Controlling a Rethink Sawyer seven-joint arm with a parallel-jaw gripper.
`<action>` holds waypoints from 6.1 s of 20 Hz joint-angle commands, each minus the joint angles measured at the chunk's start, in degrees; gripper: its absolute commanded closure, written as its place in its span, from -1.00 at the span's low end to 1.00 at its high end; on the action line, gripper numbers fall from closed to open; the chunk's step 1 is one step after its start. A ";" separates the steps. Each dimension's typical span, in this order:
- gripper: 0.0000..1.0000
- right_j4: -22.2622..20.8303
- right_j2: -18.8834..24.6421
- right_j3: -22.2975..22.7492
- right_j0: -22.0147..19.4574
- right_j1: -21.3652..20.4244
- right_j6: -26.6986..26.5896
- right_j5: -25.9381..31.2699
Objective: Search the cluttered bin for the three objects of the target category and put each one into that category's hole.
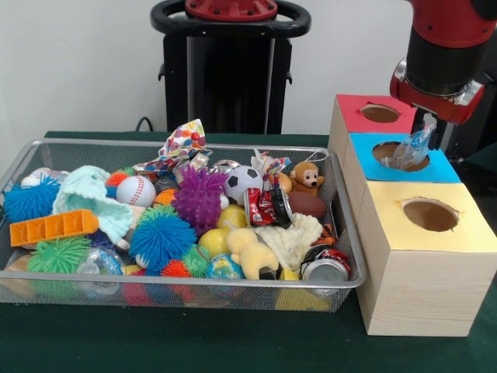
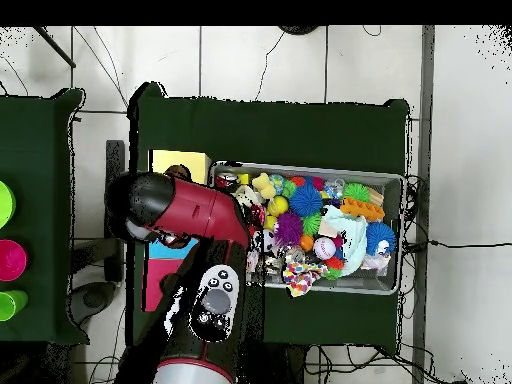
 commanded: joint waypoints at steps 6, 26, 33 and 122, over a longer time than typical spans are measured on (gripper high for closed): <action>1.00 1.19 4.18 4.52 -2.89 0.17 8.68 -1.54; 1.00 -1.65 3.50 3.58 -4.67 -0.14 5.99 -1.78; 1.00 -1.44 3.68 4.83 -4.74 0.30 5.70 -4.32; -1.00 -8.63 0.67 5.98 -11.06 -1.33 -1.56 -7.03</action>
